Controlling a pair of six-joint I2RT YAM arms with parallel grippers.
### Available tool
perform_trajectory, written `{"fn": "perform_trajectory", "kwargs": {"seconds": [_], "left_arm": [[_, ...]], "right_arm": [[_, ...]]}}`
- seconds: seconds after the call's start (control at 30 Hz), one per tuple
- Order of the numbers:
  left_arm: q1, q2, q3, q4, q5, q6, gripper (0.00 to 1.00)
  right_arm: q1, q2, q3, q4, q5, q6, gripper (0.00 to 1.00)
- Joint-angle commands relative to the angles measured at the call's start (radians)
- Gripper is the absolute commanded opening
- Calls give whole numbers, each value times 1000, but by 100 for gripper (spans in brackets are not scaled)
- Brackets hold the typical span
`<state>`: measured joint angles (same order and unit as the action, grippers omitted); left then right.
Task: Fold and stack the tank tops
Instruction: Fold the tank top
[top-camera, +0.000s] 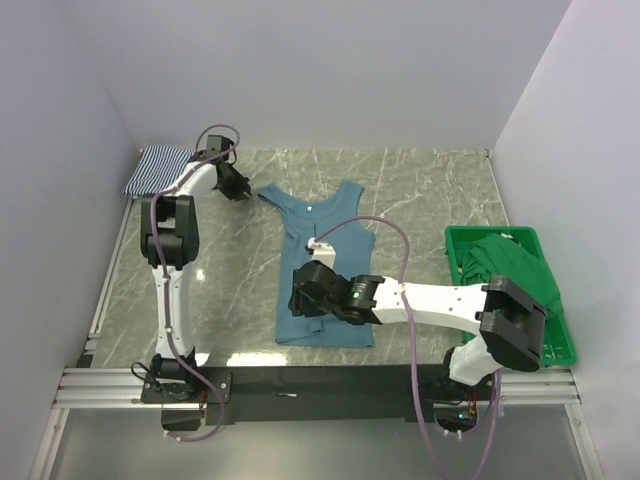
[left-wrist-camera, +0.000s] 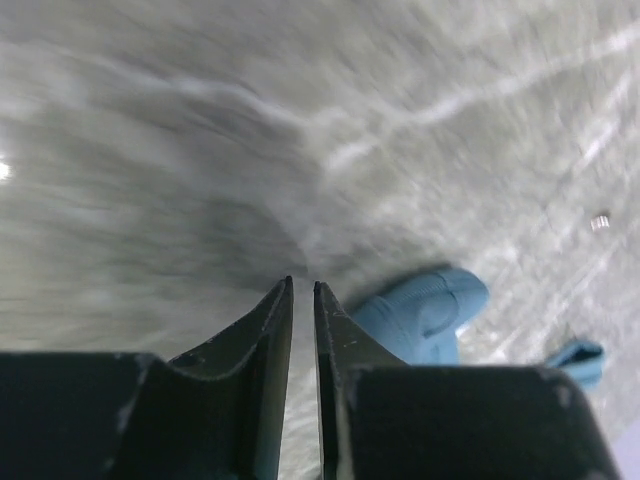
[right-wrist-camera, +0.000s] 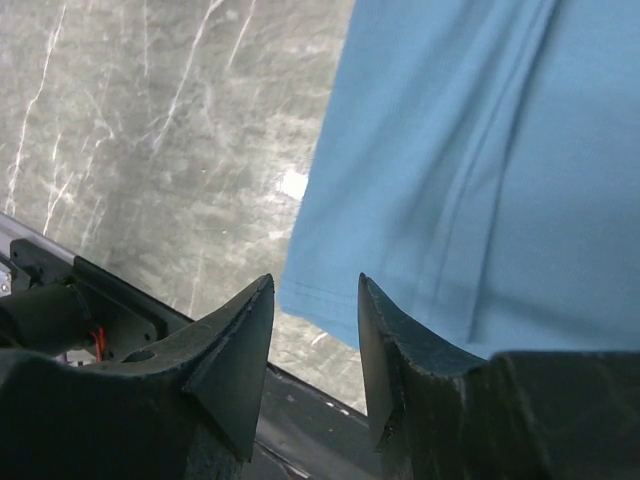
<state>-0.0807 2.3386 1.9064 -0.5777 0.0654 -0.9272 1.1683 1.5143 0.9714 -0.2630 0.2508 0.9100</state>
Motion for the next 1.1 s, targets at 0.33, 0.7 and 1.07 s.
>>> {"fn": "perform_trajectory", "kwargs": {"seconds": [0.33, 0.7, 1.07], "left_arm": [[-60, -7, -3, 191, 221, -12, 18], [-100, 36, 40, 357, 376, -70, 18], [-125, 151, 149, 378, 430, -119, 18]], "right_arm": [[-64, -98, -72, 4, 45, -25, 46], [-117, -140, -129, 25, 38, -29, 46], [-174, -152, -166, 57, 16, -43, 46]]}}
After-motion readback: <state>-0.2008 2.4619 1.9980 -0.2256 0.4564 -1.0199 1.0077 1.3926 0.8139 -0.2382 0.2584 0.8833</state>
